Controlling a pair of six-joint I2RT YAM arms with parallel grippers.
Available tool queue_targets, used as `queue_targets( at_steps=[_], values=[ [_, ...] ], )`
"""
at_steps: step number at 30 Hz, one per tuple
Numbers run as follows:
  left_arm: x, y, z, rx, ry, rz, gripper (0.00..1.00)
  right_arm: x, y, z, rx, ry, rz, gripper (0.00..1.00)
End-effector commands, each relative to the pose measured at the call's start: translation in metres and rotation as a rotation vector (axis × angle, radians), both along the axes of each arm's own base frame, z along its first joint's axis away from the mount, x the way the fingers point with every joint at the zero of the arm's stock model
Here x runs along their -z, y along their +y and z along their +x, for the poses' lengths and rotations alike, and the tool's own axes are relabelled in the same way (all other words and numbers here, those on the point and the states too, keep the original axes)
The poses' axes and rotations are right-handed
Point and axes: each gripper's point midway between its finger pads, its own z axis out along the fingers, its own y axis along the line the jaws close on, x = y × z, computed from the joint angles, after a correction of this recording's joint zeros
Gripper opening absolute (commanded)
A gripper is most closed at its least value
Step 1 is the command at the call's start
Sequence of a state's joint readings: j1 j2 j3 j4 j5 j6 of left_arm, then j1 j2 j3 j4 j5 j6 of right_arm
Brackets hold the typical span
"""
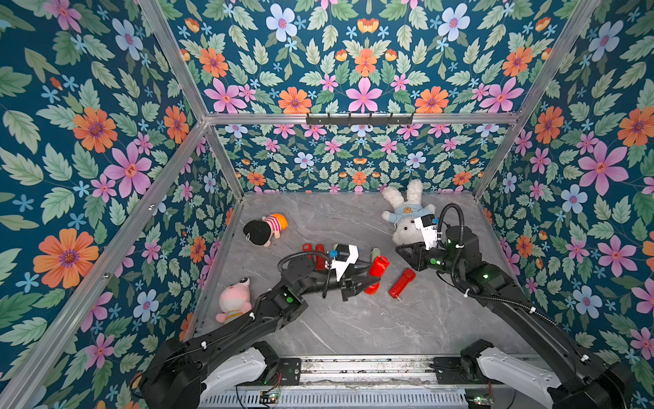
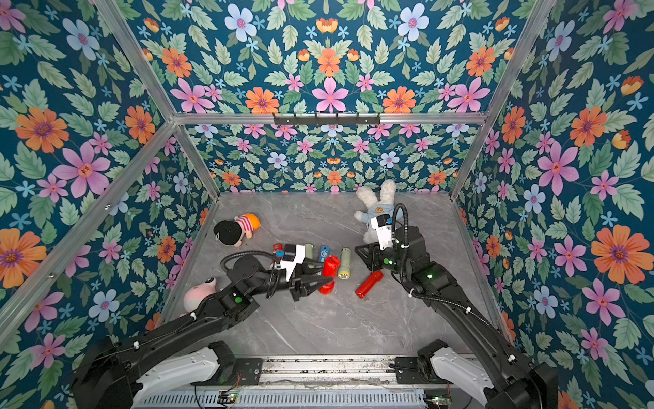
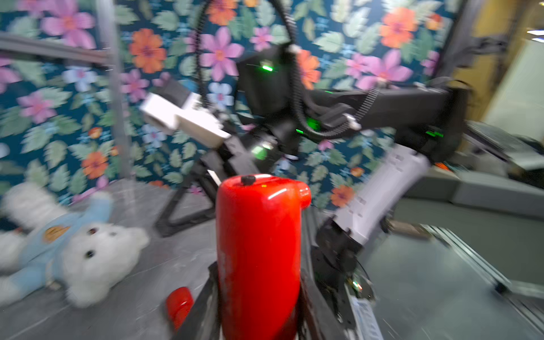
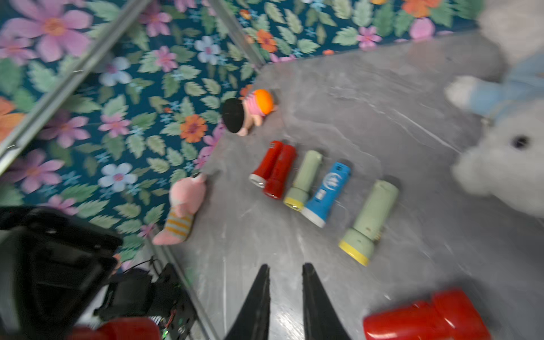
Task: Close the plug at the bottom of the flashlight
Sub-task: Close the plug of the flashlight, then place the flashlight at the center of the board.
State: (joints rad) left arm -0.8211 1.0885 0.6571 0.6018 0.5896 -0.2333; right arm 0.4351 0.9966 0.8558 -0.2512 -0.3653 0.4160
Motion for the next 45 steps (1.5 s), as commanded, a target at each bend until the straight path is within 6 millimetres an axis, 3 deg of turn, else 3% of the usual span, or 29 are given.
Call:
queue_targets(
  at_steps=[1,5,11,16,27,38,45],
  values=[
    [0.03,0.01,0.079,-0.396,0.22,0.127,0.0,0.026,-0.025,0.001,0.144,0.078,-0.064,0.24],
    [0.064,-0.008,0.124,-0.538,0.421,0.27,0.0,0.036,-0.035,-0.004,0.183,0.098,-0.09,0.24],
    [0.122,-0.042,0.149,-0.563,0.695,0.287,0.0,0.043,-0.057,-0.013,0.274,0.099,-0.135,0.24],
    [0.152,-0.058,0.152,-0.554,0.838,0.252,0.0,0.044,-0.068,-0.018,0.316,0.088,-0.148,0.23],
    [0.202,-0.089,0.152,-0.537,0.959,0.313,0.0,0.053,-0.056,-0.016,0.274,0.134,-0.119,0.22],
    [0.241,-0.096,0.163,-0.591,0.974,0.431,0.0,0.055,-0.058,-0.015,0.281,0.125,-0.126,0.22],
    [0.264,-0.083,0.161,-0.646,0.979,0.517,0.0,0.056,-0.058,-0.015,0.28,0.128,-0.13,0.23]
  ],
)
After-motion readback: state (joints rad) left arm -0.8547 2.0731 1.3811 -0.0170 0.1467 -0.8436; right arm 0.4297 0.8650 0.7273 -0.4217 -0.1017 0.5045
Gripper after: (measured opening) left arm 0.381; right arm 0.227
